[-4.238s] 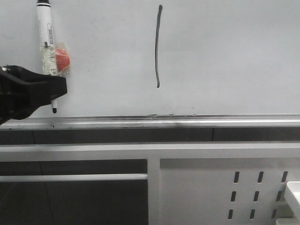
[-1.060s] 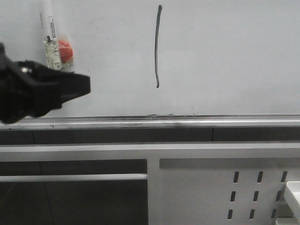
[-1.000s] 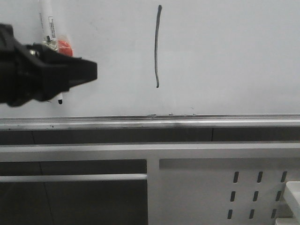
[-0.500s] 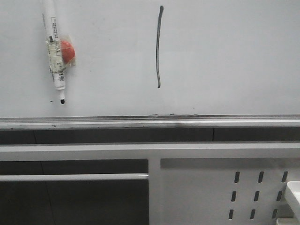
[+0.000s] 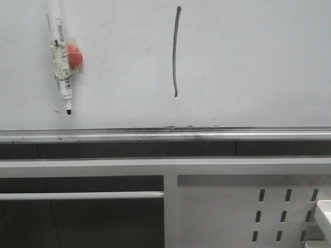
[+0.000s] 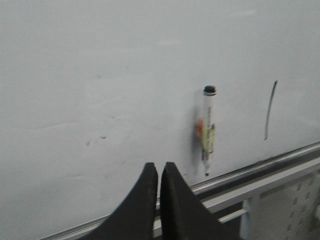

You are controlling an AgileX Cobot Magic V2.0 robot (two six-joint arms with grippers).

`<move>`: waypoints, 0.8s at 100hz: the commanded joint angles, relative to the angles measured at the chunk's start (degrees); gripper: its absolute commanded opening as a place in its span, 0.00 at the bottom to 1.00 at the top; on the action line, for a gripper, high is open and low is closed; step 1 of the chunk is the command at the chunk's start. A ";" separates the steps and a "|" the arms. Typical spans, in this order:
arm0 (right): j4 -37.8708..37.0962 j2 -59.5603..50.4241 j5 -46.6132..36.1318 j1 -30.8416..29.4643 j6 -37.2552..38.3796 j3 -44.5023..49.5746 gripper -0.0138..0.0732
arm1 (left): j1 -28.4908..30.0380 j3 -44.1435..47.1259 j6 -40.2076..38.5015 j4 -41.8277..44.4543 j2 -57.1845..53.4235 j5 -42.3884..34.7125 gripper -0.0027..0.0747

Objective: Write number 1 on whiteboard

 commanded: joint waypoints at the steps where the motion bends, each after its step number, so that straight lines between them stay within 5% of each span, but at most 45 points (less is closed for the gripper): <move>1: -0.01 0.59 -4.49 -0.26 -0.01 -1.39 0.08 | 0.62 -1.06 -1.55 6.76 1.08 -1.07 0.01; 18: -0.01 0.59 -4.49 -0.26 -0.01 -1.39 0.08 | 1.27 -1.03 -6.93 14.78 0.05 0.45 0.01; 54: -0.01 0.59 -4.49 -0.26 -0.01 -1.39 0.08 | 21.63 0.87 -6.93 9.72 -2.21 -6.11 0.01; 80: -0.01 0.59 -4.49 -0.26 -0.01 -1.39 0.08 | 25.52 11.12 -6.93 7.84 -2.07 -13.78 0.01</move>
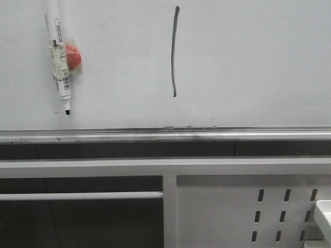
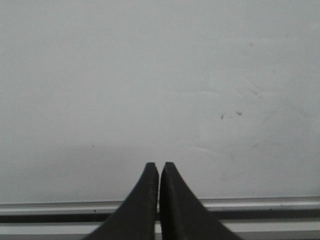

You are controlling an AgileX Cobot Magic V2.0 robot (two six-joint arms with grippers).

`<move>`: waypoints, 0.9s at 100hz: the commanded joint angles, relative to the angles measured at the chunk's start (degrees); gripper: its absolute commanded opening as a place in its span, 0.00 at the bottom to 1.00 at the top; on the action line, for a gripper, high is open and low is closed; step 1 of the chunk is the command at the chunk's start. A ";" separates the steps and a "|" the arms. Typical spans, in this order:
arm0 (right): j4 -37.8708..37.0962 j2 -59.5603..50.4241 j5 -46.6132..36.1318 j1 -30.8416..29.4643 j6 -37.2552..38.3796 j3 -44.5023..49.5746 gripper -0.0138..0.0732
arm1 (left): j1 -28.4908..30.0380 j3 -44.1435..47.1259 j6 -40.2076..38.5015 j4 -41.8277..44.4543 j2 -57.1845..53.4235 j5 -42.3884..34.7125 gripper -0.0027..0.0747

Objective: Write number 1 on whiteboard

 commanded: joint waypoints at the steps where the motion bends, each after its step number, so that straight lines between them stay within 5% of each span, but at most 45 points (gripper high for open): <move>1: -0.01 0.61 -4.49 -0.26 -0.01 -1.39 0.08 | 0.43 3.15 -0.50 0.04 -0.64 -7.44 0.01; 27: -0.01 0.61 -4.49 -0.26 -0.01 -1.39 0.08 | 0.76 14.56 8.17 -14.07 -0.64 -12.91 0.01; 46: -0.01 0.61 -4.49 -0.26 -0.01 -1.39 0.08 | 5.64 17.55 31.18 -35.73 -1.31 -19.30 0.01; 90: -0.01 0.61 -4.49 -0.26 -0.01 -1.39 0.08 | 13.77 17.55 31.50 -34.33 -1.31 -17.47 0.01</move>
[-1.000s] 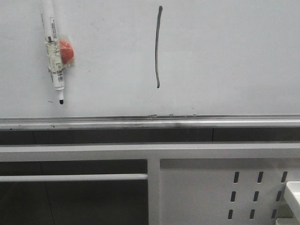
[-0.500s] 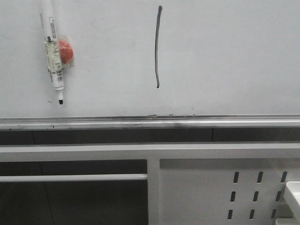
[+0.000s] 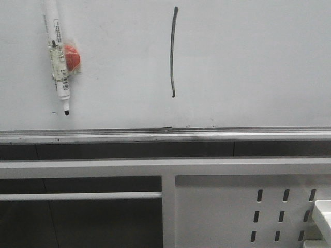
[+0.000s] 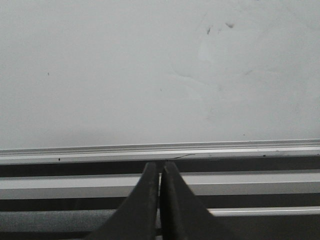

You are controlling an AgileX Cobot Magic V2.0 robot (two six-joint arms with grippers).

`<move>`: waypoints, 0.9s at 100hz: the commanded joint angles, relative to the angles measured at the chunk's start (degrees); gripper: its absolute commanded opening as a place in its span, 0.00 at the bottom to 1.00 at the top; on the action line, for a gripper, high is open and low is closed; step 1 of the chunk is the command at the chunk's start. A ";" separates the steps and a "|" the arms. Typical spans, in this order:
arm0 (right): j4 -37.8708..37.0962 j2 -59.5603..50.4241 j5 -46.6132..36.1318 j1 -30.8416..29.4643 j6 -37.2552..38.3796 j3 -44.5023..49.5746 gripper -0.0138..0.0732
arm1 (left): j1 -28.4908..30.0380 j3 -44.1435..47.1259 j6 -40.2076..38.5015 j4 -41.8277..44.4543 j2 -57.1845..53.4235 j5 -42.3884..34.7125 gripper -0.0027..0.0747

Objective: Write number 1 on whiteboard

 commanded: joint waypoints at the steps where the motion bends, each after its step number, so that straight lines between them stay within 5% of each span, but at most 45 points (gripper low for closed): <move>1: -0.01 0.61 -4.49 -0.26 -0.01 -1.39 0.08 | 0.14 2.02 -0.07 0.58 -1.31 -1.93 0.01; 21: -0.01 0.61 -4.49 -0.26 -0.01 -1.39 0.08 | 0.14 2.02 -3.35 4.31 -1.31 3.55 0.01; 90: -0.01 0.61 -4.49 -0.26 -0.01 -1.39 0.08 | 0.14 2.02 -2.45 8.26 -1.31 4.78 0.01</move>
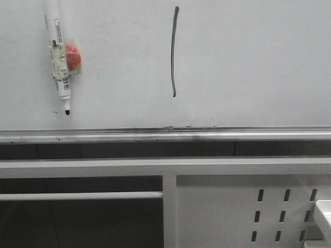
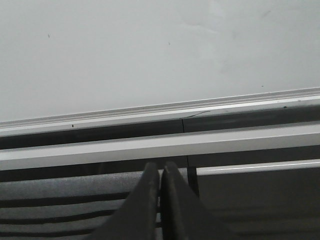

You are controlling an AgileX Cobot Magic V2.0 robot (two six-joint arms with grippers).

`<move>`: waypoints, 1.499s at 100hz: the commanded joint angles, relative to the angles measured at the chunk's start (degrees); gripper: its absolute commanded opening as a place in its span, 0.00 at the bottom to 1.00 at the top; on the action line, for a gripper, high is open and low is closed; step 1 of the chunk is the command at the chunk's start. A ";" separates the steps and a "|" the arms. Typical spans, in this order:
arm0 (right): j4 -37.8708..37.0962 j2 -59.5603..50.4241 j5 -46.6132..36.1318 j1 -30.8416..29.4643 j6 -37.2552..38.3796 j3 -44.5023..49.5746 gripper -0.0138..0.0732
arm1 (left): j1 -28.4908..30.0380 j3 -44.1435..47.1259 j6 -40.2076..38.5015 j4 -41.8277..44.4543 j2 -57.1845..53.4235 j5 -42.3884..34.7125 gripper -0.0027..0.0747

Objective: Write number 1 on whiteboard

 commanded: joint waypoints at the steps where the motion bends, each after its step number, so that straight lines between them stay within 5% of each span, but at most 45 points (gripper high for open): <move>1: -0.01 0.61 -4.49 -0.26 -0.01 -1.39 0.08 | 0.10 2.02 -0.05 0.47 -1.31 -2.28 0.01; 41: -0.42 0.61 -5.50 -0.26 -0.01 -0.21 0.08 | 0.10 2.02 -0.05 0.47 -1.31 -2.28 0.01; 55: -3.41 0.61 -11.88 -0.26 0.10 6.20 0.08 | 0.10 2.02 -0.05 0.47 -1.31 -2.28 0.01; 67: -3.41 0.61 -26.93 -0.31 2.78 12.85 0.08 | 0.10 2.02 -0.05 0.47 -1.31 -2.28 0.01; 74: -4.08 0.61 -26.15 -1.54 3.64 12.50 0.08 | 0.10 2.02 -0.05 0.47 -1.31 -2.28 0.01; 122: -4.91 -2.63 -9.25 -39.41 8.88 12.64 0.08 | 0.10 2.02 -0.05 0.47 -1.31 -2.28 0.01; 150: -4.64 -2.63 -1.99 -46.24 10.43 12.64 0.08 | 0.10 2.02 -0.05 0.47 -1.31 -2.28 0.01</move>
